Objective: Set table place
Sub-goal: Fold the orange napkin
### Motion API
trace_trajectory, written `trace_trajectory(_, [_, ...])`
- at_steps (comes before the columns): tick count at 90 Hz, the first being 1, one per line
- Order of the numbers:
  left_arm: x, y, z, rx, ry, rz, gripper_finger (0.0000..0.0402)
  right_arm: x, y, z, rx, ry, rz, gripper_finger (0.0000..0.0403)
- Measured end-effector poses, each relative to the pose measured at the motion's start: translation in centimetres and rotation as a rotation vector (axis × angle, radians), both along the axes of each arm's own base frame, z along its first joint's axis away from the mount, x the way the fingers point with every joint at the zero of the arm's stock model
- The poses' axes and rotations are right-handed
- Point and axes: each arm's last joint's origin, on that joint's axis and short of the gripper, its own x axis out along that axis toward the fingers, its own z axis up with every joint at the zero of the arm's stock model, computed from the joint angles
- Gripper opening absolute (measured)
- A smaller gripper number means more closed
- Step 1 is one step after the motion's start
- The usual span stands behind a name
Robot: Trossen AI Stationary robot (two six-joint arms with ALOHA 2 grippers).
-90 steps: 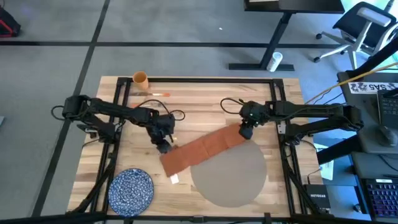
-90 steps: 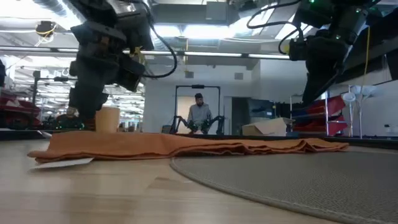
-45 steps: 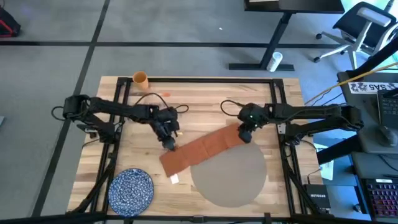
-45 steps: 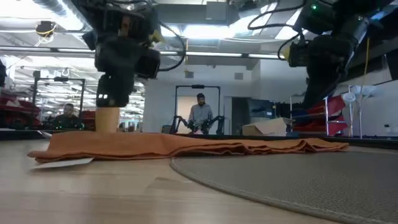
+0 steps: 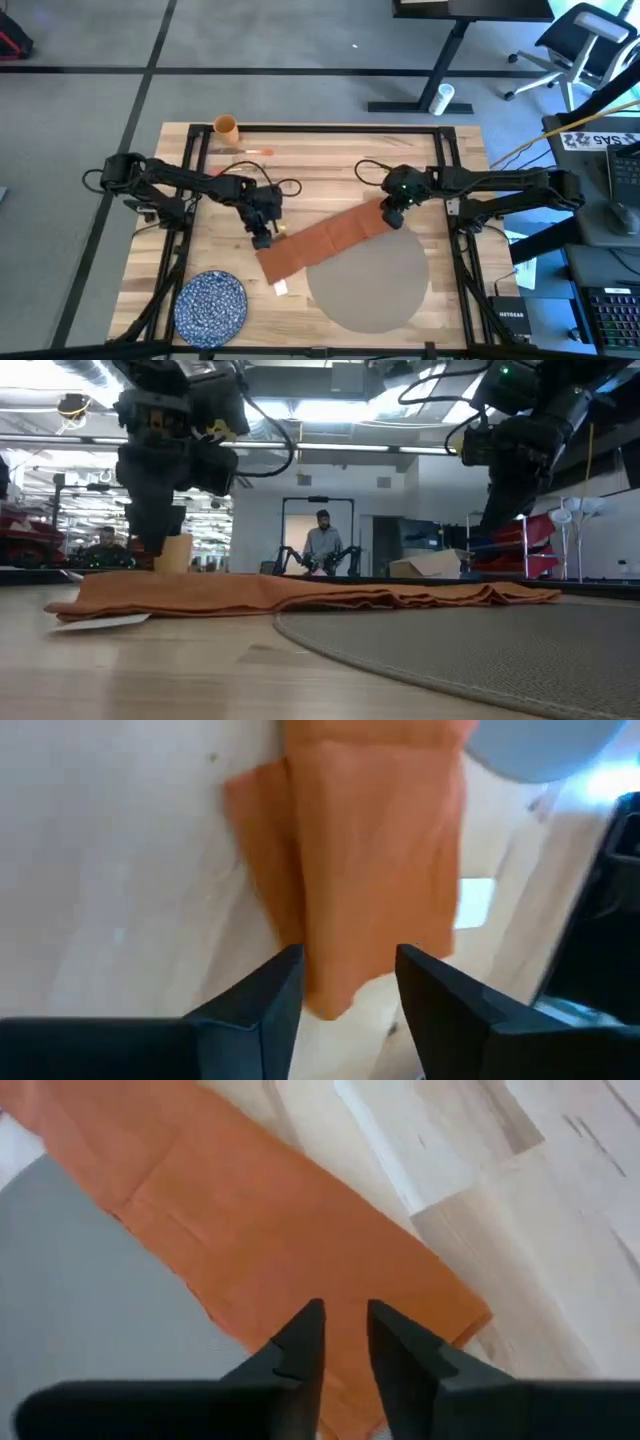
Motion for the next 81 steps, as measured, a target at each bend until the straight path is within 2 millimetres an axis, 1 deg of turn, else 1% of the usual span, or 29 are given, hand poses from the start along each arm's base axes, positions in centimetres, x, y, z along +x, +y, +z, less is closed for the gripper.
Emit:
trace_trajectory(10, [0.0,0.0,-0.3,0.017,0.008,-0.008,0.0168,0.0,0.0,0.0,-0.001,0.0,-0.001,0.0106])
trace_trajectory(19, [0.2,0.1,-0.7,0.033,0.024,-0.015,0.0177,0.0,0.0,0.0,-0.007,0.002,-0.005,0.0113])
trace_trajectory(48, [0.6,0.1,-2.2,0.028,0.069,-0.016,0.0195,0.0,0.0,0.0,-0.006,0.005,-0.006,0.0115])
trace_trajectory(61, [0.8,-0.1,-2.5,-0.04,0.07,-0.026,0.0196,0.0,0.0,0.0,-0.007,0.006,-0.005,0.0115])
trace_trajectory(71, [0.9,-0.6,-2.5,-0.11,0.075,-0.037,0.0183,0.0,0.0,0.0,-0.009,0.006,-0.002,0.0115])
trace_trajectory(81, [1.1,-1.3,-2.4,-0.167,0.057,-0.064,0.0146,0.0,0.0,0.0,-0.01,0.007,-0.002,0.0115])
